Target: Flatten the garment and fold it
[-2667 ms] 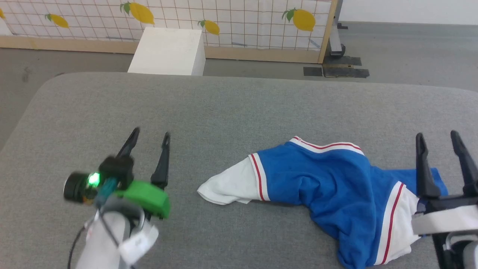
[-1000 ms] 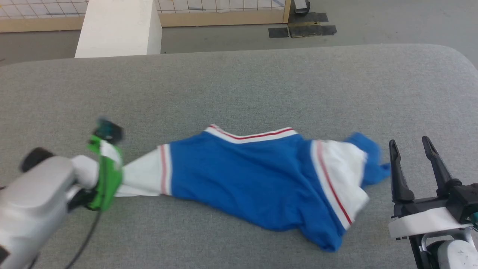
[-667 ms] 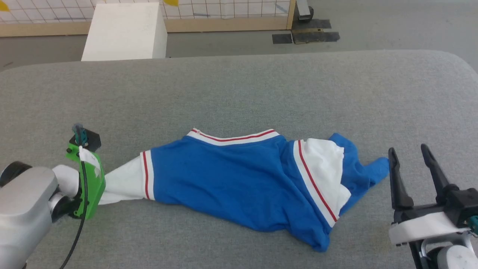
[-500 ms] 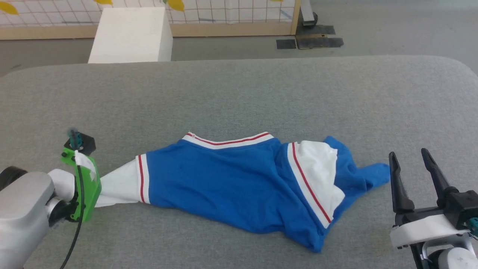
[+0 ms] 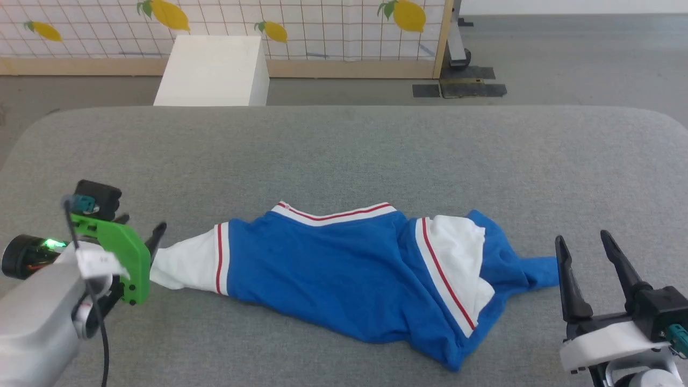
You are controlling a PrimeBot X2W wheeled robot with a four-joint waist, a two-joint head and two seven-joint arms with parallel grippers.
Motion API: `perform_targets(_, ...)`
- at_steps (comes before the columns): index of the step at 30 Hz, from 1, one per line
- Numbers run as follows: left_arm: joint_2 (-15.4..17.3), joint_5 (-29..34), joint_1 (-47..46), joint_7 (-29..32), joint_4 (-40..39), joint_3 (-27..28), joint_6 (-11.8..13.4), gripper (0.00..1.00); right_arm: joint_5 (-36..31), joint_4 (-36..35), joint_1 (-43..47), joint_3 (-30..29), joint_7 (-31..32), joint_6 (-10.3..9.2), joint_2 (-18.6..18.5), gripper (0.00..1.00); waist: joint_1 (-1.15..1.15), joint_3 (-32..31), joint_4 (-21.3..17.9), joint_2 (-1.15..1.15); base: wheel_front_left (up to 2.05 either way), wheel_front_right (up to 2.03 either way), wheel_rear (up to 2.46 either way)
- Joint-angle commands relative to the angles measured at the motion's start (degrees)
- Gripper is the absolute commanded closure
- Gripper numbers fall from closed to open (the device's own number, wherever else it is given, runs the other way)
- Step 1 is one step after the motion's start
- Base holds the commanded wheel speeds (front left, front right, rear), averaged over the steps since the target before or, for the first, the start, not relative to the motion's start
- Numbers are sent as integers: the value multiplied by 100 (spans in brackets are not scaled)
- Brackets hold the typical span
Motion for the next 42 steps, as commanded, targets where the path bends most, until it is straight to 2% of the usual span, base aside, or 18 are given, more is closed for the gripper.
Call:
perform_targets(1, 64, 19, 177, -418, -155, 105, 200, 0, -4, -5, 65, 9, 14, -9, -22, 0, 0, -45, 41, 0, 0, 0, 0)
perform_targets(5, 118, 205, 586, -1610, -738, 509, 922, 0, 1, -48, 39, 22, 44, -9, -48, 0, 0, -66, 98, 0, 0, 0, 0)
perform_targets(7, 73, 378, 818, -1754, -1162, 844, 1323, 0, -1, -77, 9, 17, 67, -9, -74, 0, 0, -58, 138, 0, 0, 0, 0)
perform_targets(11, -211, 1352, 1531, -1769, -2423, 2311, 2041, 0, 15, -151, -60, -4, 119, -9, -140, 0, 0, -6, 224, 0, 0, 0, 0)
perform_targets(15, -712, 2382, 2587, -1771, -3345, 3538, 2361, 0, 55, -200, -177, 105, 219, -9, -283, 0, 0, 45, 240, 0, 0, 0, 0)
perform_targets(18, -1158, 3020, 3190, -1771, -3762, 4200, 2351, 0, 111, -213, -332, 249, 379, -9, -531, 0, 0, 87, 241, 0, 0, 0, 0)
perform_targets(22, -1747, 3610, 3747, -1772, -3919, 4756, 2081, 0, 359, -253, -677, 821, 1023, -9, -1239, 0, 0, 150, 253, 0, 0, 0, 0)
perform_targets(26, -2188, 3969, 3958, -1772, -3852, 5152, 1733, 0, 1149, -347, -1235, 1781, 2196, -9, -2229, 0, 0, 238, 265, 0, 0, 0, 0)
perform_targets(29, -2463, 4228, 3985, -1772, -3795, 5389, 1496, 0, 2062, -432, -1711, 2743, 3433, -9, -3058, 0, 0, 324, 313, 0, 0, 0, 0)
perform_targets(33, -2856, 4504, 3988, -1772, -3783, 5625, 1239, 0, 3004, -394, -2425, 3659, 4586, -9, -3771, 0, 0, 488, 458, 0, 0, 0, 0)
perform_targets(37, -3227, 4706, 3960, -1772, -3729, 5797, 972, 0, 3440, 30, -3024, 4232, 4973, -9, -3923, 0, 0, 699, 644, 0, 0, 0, 0)
perform_targets(42, -3588, 4905, 3869, -1773, -3637, 6010, 630, 0, 3716, 826, -3401, 4896, 4995, -9, -3745, 0, 0, 955, 867, 0, 0, 0, 0)
